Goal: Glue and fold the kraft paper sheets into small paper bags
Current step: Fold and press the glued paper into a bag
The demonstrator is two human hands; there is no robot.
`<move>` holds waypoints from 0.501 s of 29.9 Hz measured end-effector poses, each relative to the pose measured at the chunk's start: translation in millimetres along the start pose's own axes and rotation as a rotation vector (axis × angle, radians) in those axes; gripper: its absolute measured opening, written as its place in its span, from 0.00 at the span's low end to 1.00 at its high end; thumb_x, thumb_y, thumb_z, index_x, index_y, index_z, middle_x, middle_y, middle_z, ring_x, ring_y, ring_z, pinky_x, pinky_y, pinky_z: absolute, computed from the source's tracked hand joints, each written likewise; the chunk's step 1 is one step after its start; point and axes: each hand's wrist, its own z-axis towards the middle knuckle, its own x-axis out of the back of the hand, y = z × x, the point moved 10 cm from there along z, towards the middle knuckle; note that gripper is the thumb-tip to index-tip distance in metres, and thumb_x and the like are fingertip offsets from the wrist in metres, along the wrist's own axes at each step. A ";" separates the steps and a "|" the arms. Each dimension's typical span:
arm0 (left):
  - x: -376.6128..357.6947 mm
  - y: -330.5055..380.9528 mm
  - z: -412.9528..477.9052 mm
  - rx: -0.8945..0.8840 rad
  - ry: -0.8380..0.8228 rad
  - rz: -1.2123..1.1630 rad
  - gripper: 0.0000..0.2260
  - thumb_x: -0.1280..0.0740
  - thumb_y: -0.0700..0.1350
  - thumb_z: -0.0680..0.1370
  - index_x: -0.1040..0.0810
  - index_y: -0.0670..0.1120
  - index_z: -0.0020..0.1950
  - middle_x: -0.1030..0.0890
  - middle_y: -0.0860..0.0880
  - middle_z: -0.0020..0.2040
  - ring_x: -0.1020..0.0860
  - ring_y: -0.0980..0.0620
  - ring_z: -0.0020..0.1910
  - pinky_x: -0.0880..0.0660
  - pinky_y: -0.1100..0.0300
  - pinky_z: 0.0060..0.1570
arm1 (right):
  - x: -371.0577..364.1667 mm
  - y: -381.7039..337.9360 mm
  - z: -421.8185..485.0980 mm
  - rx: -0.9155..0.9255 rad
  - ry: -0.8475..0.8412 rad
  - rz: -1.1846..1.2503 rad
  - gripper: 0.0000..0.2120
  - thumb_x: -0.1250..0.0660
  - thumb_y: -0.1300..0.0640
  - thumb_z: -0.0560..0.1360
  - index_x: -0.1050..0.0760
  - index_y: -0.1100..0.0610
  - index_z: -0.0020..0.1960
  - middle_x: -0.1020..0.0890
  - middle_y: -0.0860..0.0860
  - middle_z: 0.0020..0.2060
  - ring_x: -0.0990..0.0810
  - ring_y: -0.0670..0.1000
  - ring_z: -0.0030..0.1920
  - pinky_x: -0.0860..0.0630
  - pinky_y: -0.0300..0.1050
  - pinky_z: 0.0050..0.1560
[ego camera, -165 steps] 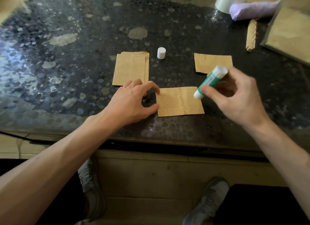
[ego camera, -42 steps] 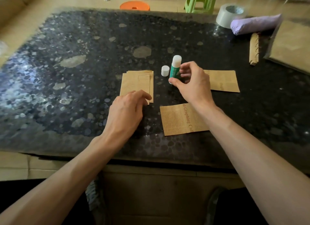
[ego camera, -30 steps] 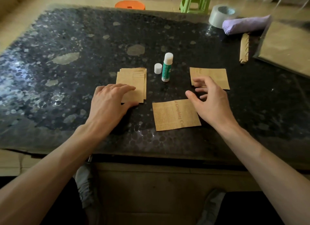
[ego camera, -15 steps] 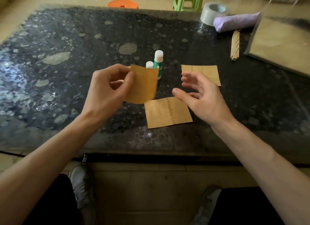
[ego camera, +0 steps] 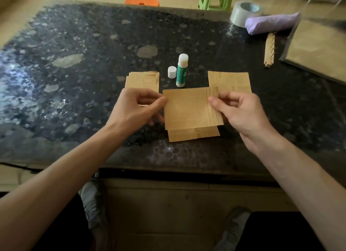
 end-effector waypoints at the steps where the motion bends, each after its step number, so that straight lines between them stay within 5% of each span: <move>1: -0.9 -2.3 0.1 0.000 -0.004 0.023 0.05 0.28 0.46 0.80 0.15 0.45 0.50 0.13 0.50 0.41 0.14 0.50 0.37 0.17 0.57 0.37 | 3.2 -0.1 0.6 0.009 0.020 -0.039 0.07 0.24 0.54 0.75 0.16 0.47 0.52 0.13 0.44 0.47 0.15 0.40 0.50 0.20 0.37 0.48; 6: 12.8 -12.6 6.2 -0.022 0.088 0.142 0.04 0.29 0.46 0.80 0.15 0.48 0.50 0.13 0.52 0.42 0.15 0.54 0.36 0.24 0.69 0.36 | 7.4 8.7 4.9 -0.063 0.003 -0.123 0.07 0.23 0.55 0.75 0.16 0.50 0.53 0.13 0.45 0.46 0.15 0.42 0.48 0.21 0.38 0.47; 10: 16.1 -17.9 8.2 -0.028 0.108 0.236 0.04 0.30 0.45 0.80 0.16 0.51 0.52 0.14 0.54 0.43 0.15 0.56 0.37 0.19 0.62 0.42 | 4.0 14.9 4.3 -0.094 -0.021 -0.159 0.06 0.23 0.56 0.76 0.18 0.47 0.48 0.14 0.44 0.43 0.15 0.40 0.42 0.22 0.36 0.43; 15: 17.9 -20.6 9.7 -0.044 0.112 0.307 0.05 0.29 0.46 0.79 0.16 0.54 0.53 0.16 0.57 0.45 0.17 0.60 0.41 0.18 0.60 0.45 | -0.1 15.6 3.3 -0.095 -0.016 -0.179 0.07 0.24 0.55 0.76 0.17 0.48 0.53 0.14 0.44 0.44 0.15 0.40 0.44 0.24 0.35 0.41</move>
